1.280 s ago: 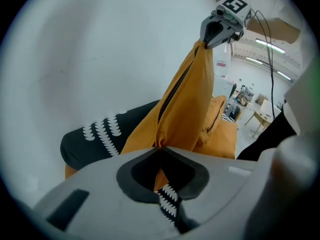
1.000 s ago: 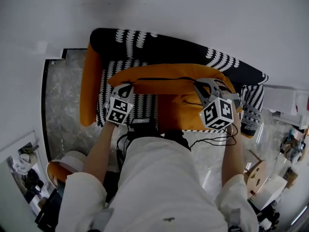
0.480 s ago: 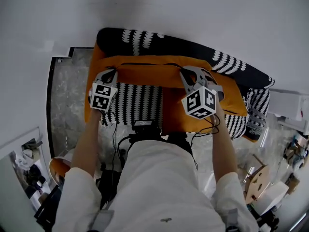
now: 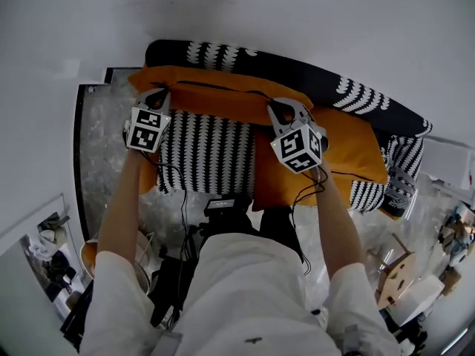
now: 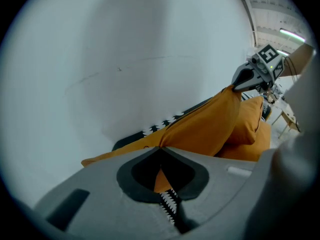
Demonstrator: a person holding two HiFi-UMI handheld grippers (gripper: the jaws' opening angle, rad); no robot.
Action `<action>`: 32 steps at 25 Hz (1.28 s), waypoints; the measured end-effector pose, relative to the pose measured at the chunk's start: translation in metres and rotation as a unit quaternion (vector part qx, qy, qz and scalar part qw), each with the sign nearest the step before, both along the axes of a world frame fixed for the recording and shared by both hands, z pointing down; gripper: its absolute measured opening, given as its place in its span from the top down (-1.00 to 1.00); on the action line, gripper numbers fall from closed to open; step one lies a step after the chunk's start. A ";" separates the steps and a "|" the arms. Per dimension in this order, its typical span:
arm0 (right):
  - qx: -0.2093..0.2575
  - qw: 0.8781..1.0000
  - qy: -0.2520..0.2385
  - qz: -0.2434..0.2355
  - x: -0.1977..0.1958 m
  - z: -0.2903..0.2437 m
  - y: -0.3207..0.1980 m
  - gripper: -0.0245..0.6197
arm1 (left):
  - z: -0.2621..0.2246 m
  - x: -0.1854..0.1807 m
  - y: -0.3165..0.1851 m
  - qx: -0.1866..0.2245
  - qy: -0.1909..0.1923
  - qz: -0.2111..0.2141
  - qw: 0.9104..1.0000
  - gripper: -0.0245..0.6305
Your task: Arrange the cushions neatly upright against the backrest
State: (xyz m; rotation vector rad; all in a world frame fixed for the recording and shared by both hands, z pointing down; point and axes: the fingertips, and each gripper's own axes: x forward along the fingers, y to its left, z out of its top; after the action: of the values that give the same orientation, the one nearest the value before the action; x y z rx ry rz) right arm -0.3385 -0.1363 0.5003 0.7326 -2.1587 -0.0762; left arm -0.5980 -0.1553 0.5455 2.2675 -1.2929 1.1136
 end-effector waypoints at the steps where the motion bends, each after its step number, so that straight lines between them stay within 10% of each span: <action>1: -0.014 1.000 -0.011 0.009 0.002 0.013 -0.001 0.86 | 0.006 0.002 -0.003 -0.007 -0.006 0.005 1.000 0.88; 9: -0.116 0.990 -0.066 0.053 0.012 0.082 0.006 0.86 | 0.058 0.005 0.011 -0.053 -0.008 0.017 0.998 0.88; 17: -0.122 0.989 -0.048 0.072 -0.003 0.118 -0.036 0.86 | 0.088 -0.008 -0.007 -0.101 -0.019 -0.032 0.994 0.87; 32: -0.118 0.987 -0.017 0.105 0.007 0.149 -0.100 0.85 | 0.081 0.012 -0.032 -0.045 -0.035 -0.073 0.996 0.76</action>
State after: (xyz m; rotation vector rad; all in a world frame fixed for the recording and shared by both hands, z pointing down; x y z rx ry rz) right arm -0.3316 -0.2363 0.6496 0.8215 -2.0642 0.3003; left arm -0.5860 -0.1871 0.6261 2.0502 -1.3813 1.1822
